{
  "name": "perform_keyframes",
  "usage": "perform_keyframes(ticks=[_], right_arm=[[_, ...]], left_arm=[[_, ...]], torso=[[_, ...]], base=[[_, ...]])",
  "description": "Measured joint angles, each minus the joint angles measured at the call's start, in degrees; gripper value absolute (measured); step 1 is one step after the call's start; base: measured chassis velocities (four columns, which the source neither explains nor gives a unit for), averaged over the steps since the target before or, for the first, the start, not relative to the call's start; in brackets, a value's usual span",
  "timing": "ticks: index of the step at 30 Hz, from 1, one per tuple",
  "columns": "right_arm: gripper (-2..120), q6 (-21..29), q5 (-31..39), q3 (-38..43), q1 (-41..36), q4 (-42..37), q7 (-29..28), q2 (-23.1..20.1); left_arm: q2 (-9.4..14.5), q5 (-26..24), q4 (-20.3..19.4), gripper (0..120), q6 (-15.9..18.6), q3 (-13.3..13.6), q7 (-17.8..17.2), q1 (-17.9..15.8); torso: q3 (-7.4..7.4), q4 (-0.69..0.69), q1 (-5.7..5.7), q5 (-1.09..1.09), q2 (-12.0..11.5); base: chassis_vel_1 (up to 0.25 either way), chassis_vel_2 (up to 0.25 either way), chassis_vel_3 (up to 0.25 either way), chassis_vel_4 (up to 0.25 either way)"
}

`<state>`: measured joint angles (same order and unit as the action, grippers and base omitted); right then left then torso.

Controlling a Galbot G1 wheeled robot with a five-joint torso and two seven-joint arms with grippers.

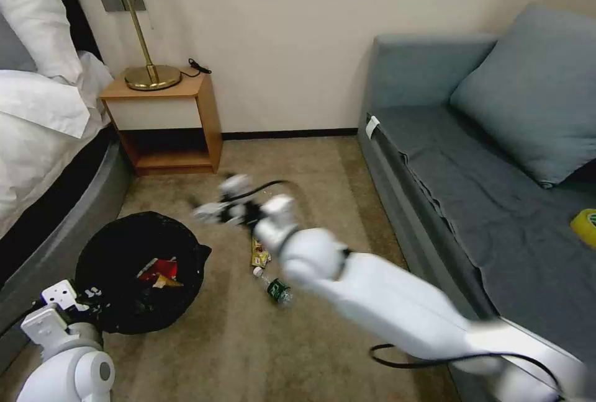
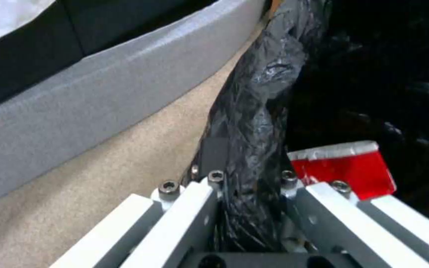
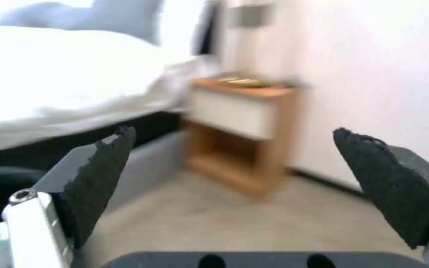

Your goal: Pick up the trash bin, then pick up the garbage on the floor and place it into the trash bin.

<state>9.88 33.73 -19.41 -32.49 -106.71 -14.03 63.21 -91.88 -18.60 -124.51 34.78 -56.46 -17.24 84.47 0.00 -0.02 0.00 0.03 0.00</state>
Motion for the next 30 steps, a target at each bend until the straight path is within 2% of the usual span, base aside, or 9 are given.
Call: perform_keyframes(ticks=[3, 6, 9, 10, 11, 13, 15, 21, 30], right_arm=[[100, 0.1, -4.9, 11.5, -10.3, -6.9, -3.1, -4.4], [100, 1.2, -6.4, 18.1, -18.1, -11.5, -5.7, -4.6], [100, 1.3, -10.9, 26.1, -28.9, -17.2, -7.1, -1.8], [100, 1.3, -10.9, 26.1, -28.9, -17.2, -7.1, -1.8], [100, 0.7, -14.4, 28.7, -34.4, -19.5, -7.0, 0.6], [100, 0.6, -15.1, 29.1, -35.5, -19.9, -7.0, 1.1], [100, -0.7, -20.8, 30.8, -44.6, -22.8, -6.6, 6.4], [100, -4.0, -25.8, 30.3, -50.4, -22.9, -5.0, 11.0], [100, -5.2, -25.9, 30.2, -49.4, -21.1, -3.4, 10.4]], left_arm=[[0.3, 0.0, 0.1, 2, -0.1, -0.5, 0.1, 0.1], [0.6, -0.1, 0.2, 2, -0.2, -0.8, 0.1, 0.1], [1.1, -0.3, 0.2, 2, -0.2, -0.9, 0.2, 0.3], [1.1, -0.3, 0.2, 2, -0.2, -0.9, 0.2, 0.3], [1.3, -0.4, 0.2, 2, -0.2, -0.9, 0.2, 0.4], [1.4, -0.4, 0.2, 2, -0.2, -0.9, 0.2, 0.4], [1.5, -0.6, 0.2, 2, -0.2, -0.9, 0.2, 0.5], [1.6, -0.9, -0.3, 2, -0.2, -1.1, 0.3, 0.6], [1.5, -1.0, -0.7, 2, -0.2, -1.2, 0.2, 0.6]], torso=[[0.0, 0.01, 0.0, 0.0, 0.0], [0.0, 0.01, 0.0, 0.0, 0.0], [-0.01, 0.01, -0.01, -0.02, 0.0], [-0.01, 0.01, -0.01, -0.02, 0.0], [-0.01, 0.02, 0.0, -0.01, 0.0], [-0.01, 0.02, 0.0, -0.02, 0.0], [-0.01, 0.01, -0.01, -0.03, 0.0], [-0.01, 0.03, 0.0, -0.04, 0.0], [-0.01, 0.03, -0.01, -0.03, 0.0]], base=[[0.0, 0.0, 0.0, 0.0], [0.0, 0.0, 0.0, 0.0], [0.0, 0.0, 0.0, 0.0], [0.0, 0.0, 0.0, 0.0], [0.0, 0.0, 0.0, 0.0], [0.0, 0.0, 0.0, 0.0], [0.0, 0.0, 0.0, 0.0], [0.0, 0.0, 0.0, 0.0], [0.0, 0.0, 0.0, 0.0]])
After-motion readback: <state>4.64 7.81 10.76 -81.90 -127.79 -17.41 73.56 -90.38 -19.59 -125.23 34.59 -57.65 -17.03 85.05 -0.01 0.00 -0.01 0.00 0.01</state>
